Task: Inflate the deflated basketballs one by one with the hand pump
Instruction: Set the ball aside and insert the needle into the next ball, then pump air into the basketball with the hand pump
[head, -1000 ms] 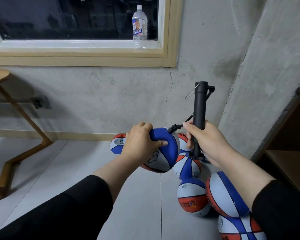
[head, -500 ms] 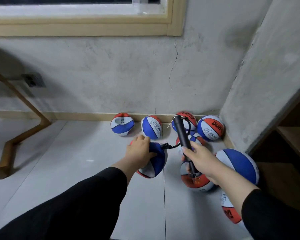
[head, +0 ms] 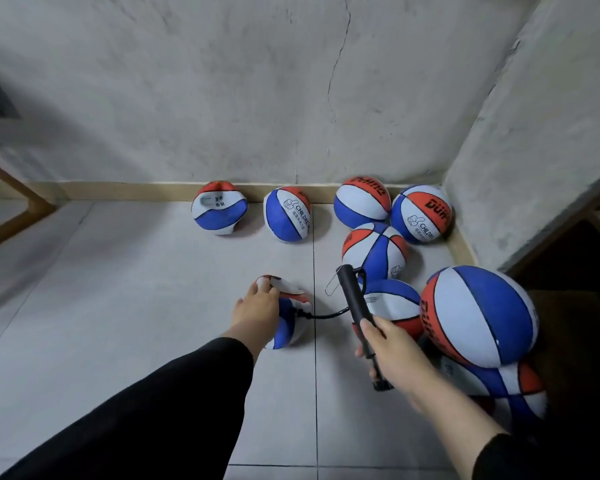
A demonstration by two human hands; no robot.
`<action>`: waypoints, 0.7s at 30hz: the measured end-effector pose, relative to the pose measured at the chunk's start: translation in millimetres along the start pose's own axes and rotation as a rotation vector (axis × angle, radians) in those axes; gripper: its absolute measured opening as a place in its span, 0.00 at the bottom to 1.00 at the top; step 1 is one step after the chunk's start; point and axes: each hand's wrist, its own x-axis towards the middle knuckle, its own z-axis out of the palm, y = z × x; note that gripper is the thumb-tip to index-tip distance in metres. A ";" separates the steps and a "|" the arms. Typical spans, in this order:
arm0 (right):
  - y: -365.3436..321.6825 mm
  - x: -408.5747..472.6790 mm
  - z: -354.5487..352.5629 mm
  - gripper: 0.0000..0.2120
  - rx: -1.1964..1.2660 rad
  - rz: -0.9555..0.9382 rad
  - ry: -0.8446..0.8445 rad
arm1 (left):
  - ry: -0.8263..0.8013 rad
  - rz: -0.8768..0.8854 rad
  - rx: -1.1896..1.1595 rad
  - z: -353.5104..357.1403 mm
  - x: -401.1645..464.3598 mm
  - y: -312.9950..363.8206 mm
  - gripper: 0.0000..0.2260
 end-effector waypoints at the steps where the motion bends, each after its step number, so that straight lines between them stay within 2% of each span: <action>1: 0.8 2.5 0.0 0.11 0.004 0.002 -0.001 | -0.003 -0.010 -0.013 0.3 -0.8 2.1 0.19; 3: 0.8 7.0 1.5 0.11 0.018 0.000 0.005 | 0.027 -0.022 -0.070 -2.4 -5.0 8.5 0.22; 5: 0.1 9.0 5.2 0.11 0.035 -0.006 0.016 | 0.137 -0.064 -0.257 -5.5 -12.7 17.4 0.23; 7: -1.2 7.9 9.2 0.11 0.021 -0.027 0.017 | 0.299 -0.122 -0.514 -9.4 -26.0 29.6 0.20; 9: -4.3 3.2 12.4 0.12 -0.011 -0.045 0.012 | 0.357 -0.174 -0.699 -12.6 -41.1 46.4 0.14; 11: -6.0 -3.8 14.7 0.13 -0.045 -0.053 0.021 | 0.261 -0.251 -0.880 -14.4 -54.4 62.8 0.17; 13: -7.2 -11.7 15.9 0.13 -0.059 -0.070 0.035 | 0.204 -0.299 -1.156 -12.6 -68.7 73.9 0.23; 15: -7.4 -21.8 16.1 0.12 -0.029 -0.094 0.064 | 0.150 -0.325 -1.404 -11.8 -86.7 81.6 0.23; 21: -1.2 -59.1 26.3 0.14 -0.086 -0.126 0.055 | 0.035 -0.306 -1.561 -17.5 -126.6 81.5 0.19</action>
